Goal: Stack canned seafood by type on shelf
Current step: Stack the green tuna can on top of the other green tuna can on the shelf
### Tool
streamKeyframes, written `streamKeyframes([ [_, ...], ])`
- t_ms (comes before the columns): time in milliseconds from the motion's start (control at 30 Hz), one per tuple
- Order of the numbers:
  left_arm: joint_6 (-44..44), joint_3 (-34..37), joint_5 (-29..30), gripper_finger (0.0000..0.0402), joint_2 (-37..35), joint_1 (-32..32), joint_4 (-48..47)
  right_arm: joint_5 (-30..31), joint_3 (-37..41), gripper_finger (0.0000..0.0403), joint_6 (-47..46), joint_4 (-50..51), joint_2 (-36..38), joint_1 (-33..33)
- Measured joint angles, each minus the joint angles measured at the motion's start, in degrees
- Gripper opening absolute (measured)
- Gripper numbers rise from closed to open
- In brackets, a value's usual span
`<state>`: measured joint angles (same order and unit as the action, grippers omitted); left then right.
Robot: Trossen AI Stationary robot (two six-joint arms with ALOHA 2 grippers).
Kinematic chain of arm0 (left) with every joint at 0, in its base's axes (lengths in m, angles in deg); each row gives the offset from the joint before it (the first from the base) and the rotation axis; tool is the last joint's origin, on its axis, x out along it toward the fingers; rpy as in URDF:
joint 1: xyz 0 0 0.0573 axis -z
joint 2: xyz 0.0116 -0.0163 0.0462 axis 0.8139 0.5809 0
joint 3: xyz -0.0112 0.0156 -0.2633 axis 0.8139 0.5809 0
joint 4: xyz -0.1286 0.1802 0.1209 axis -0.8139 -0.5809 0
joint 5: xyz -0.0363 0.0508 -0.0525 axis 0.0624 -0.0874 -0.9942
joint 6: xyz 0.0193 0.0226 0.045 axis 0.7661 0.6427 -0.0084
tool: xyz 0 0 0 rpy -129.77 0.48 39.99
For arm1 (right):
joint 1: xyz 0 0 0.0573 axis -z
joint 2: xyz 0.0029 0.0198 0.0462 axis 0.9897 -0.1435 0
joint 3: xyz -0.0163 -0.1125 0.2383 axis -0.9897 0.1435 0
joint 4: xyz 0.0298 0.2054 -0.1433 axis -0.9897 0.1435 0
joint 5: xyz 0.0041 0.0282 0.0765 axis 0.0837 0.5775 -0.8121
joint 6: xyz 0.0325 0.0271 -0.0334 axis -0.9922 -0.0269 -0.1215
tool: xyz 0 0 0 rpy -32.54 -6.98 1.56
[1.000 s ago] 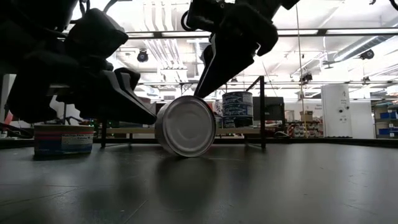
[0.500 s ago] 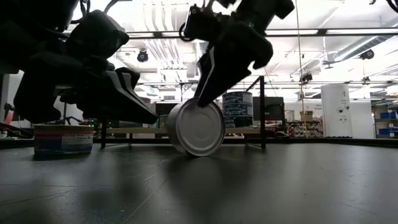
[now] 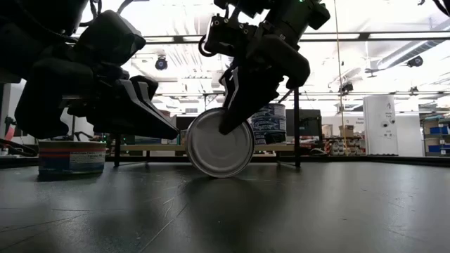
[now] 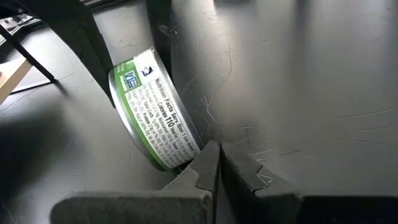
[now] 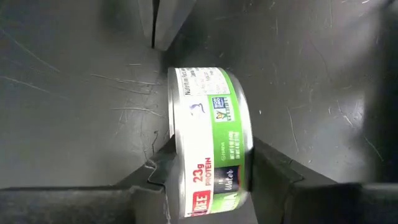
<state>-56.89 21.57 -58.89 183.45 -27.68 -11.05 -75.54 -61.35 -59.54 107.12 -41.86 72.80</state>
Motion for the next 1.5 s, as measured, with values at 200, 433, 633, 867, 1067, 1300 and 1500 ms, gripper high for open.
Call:
streamKeyframes([
  [200, 0.26, 0.0, 0.0, 0.0, -1.11, 0.0, -0.07, 0.23, 0.95, 0.0131, -3.08, -1.58, 0.0, -0.34],
  [433, 0.24, 0.0, 0.02, 0.0, -7.15, 0.04, -1.74, 6.26, 7.28, 0.0131, -13.17, -6.62, 4.95, -4.17],
  [633, 1.22, -0.05, 0.66, 0.0, -12.73, 1.32, -2.88, 9.75, 22.68, 0.0131, -20.66, -36.71, 10.35, -6.97],
  [867, 8.88, -1.68, 6.91, 0.0, -21.25, 4.48, -2.62, 11.39, 32.64, 0.0131, -25.1, -66.01, 12.81, -6.22],
  [1067, 13.51, -1.98, 7.41, 0.0, -26.53, 5.48, -2.74, 11.34, 32.9, 0.0131, -23.5, -71.08, 12.46, -5.66],
  [1300, 10.29, -2.72, 13.39, 0.0001, -27.8, 5.35, -3.0, 14.0, 32.88, 0.0131, -20.9, -73.46, 12.49, -7.13],
  [1500, 7.19, -7.63, 14.46, 0.0023, -28.17, 5.59, -13.14, 15.9, 32.89, 0.0131, -32.53, -71.91, 12.53, -7.13],
])
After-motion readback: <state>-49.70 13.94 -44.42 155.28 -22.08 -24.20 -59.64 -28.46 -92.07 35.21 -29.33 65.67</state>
